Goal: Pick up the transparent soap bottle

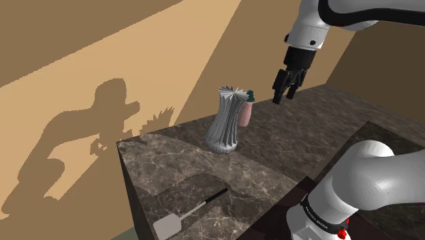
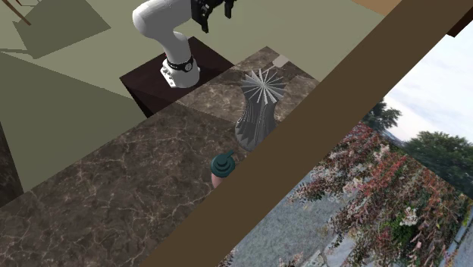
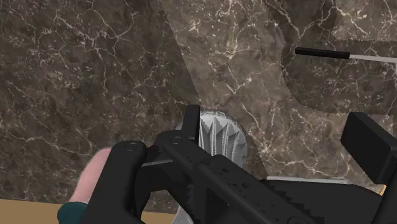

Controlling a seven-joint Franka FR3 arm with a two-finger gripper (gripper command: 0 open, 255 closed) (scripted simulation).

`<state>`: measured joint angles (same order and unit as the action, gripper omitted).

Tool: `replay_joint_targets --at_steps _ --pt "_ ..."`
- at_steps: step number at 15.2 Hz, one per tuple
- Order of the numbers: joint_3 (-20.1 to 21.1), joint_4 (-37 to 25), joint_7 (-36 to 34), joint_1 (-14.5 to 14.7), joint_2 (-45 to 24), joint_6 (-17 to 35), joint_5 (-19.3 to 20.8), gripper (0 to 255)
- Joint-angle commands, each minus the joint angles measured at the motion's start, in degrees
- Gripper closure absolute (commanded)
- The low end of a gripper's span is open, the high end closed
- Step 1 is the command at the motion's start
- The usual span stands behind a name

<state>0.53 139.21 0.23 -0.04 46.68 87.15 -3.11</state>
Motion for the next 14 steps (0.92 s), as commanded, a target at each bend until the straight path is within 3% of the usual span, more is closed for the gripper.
replay_joint_targets --at_steps 1,14 --pt "0.00 0.00 0.00 0.00 0.00 0.00 0.00 0" --pt "-8.03 3.90 7.31 -4.68 -15.51 27.29 5.94 0"
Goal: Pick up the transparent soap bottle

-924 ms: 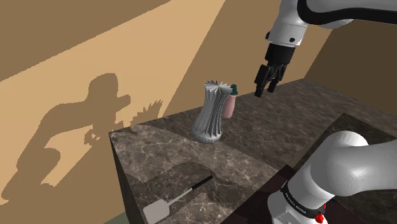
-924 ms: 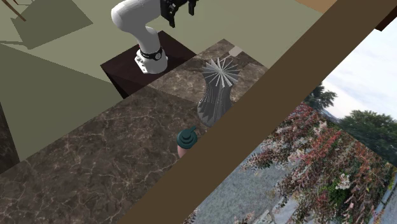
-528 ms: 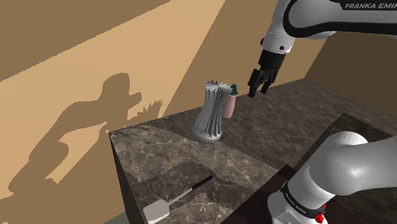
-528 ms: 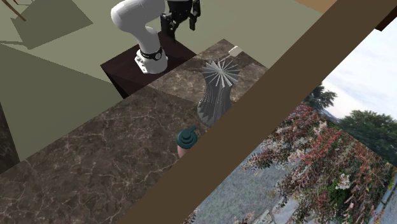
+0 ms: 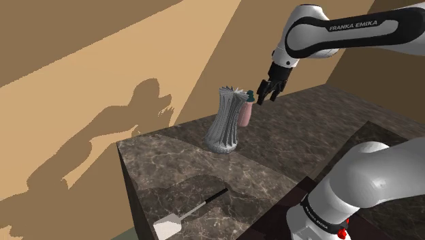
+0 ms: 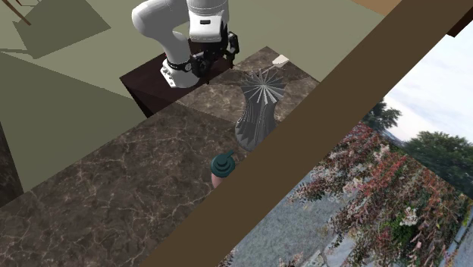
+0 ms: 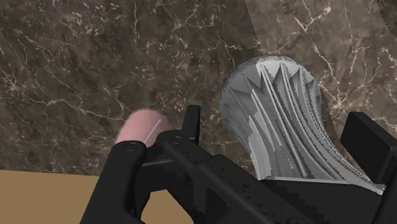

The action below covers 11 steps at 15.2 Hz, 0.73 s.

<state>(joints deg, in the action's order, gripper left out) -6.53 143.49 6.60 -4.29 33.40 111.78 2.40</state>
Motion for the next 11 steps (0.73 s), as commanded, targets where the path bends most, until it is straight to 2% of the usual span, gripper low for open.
replay_joint_targets --at_steps 1,6,11 --pt "-1.61 -0.63 1.49 -0.69 -3.88 4.67 0.62 0" --pt "-4.84 -3.12 4.54 -1.61 -12.72 14.16 0.59 0" --pt "-8.00 -7.51 8.44 -1.99 -22.25 22.29 -1.57 0"
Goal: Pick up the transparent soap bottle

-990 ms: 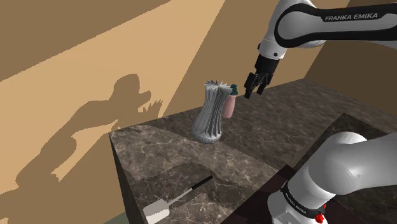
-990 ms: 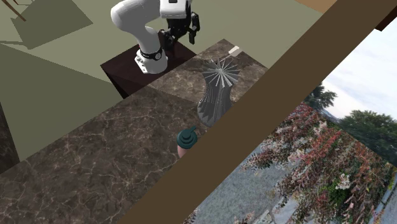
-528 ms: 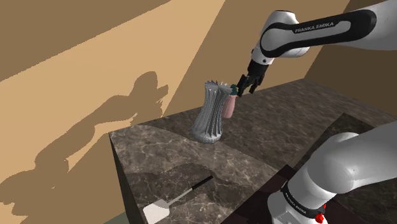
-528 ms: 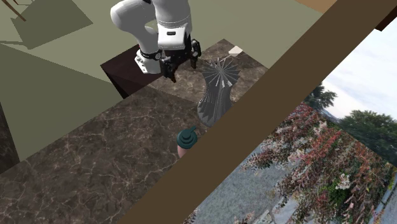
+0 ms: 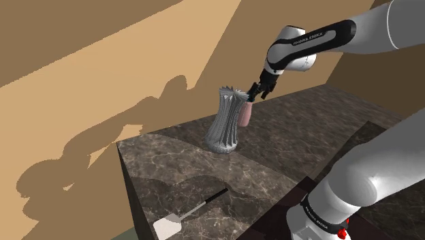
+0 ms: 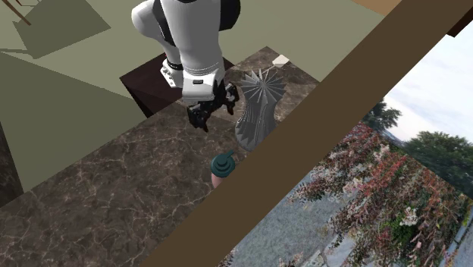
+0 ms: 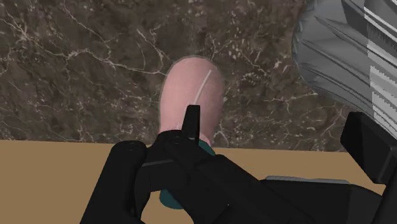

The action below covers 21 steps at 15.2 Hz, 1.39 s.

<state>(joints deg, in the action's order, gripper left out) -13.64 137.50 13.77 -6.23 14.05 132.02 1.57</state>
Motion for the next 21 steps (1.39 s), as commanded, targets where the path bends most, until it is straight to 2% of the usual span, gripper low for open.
replay_joint_targets --at_steps 1,7,16,17,21 --pt "-1.47 -2.62 2.20 -0.11 -4.86 3.48 -1.50 0" --pt "-3.70 -9.90 8.27 -1.00 -15.75 9.84 -7.55 0" --pt "-3.34 -7.87 10.43 -1.19 -19.51 15.34 -10.28 0" --pt "-3.30 -7.97 10.29 -1.13 -19.54 15.28 -10.24 255" --pt "-3.32 -7.90 10.35 -1.16 -19.50 15.30 -10.25 255"
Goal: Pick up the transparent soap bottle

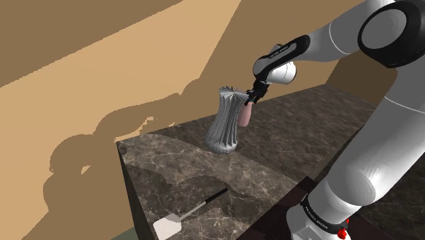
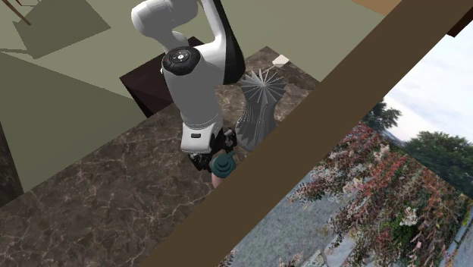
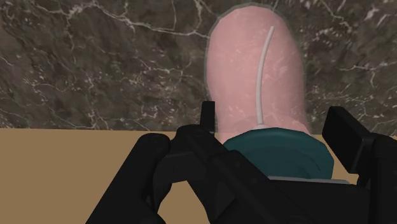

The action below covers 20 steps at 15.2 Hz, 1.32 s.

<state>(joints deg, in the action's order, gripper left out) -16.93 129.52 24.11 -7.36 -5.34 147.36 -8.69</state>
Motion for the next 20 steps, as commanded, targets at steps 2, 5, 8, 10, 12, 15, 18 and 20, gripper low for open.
replay_joint_targets --at_steps 2,5,8,10,12,15,18,20 --pt "-0.01 0.22 -0.02 0.00 -0.07 0.08 0.02 255" --pt "-0.04 0.10 0.09 -0.06 -0.11 -0.01 -0.02 255" --pt "-0.24 -0.61 -0.84 0.04 1.45 -2.16 1.17 255" --pt "-0.34 -1.15 -1.41 0.09 2.44 -3.62 1.89 255" --pt "-0.40 -1.74 -1.93 0.12 3.38 -5.08 2.54 255" --pt "-0.44 -2.72 -2.64 0.15 4.70 -7.29 3.42 255" --pt "-0.45 -3.82 -3.26 0.15 5.92 -9.52 4.18 255" --pt "-0.43 -4.62 -3.64 0.15 6.66 -11.01 4.62 255"
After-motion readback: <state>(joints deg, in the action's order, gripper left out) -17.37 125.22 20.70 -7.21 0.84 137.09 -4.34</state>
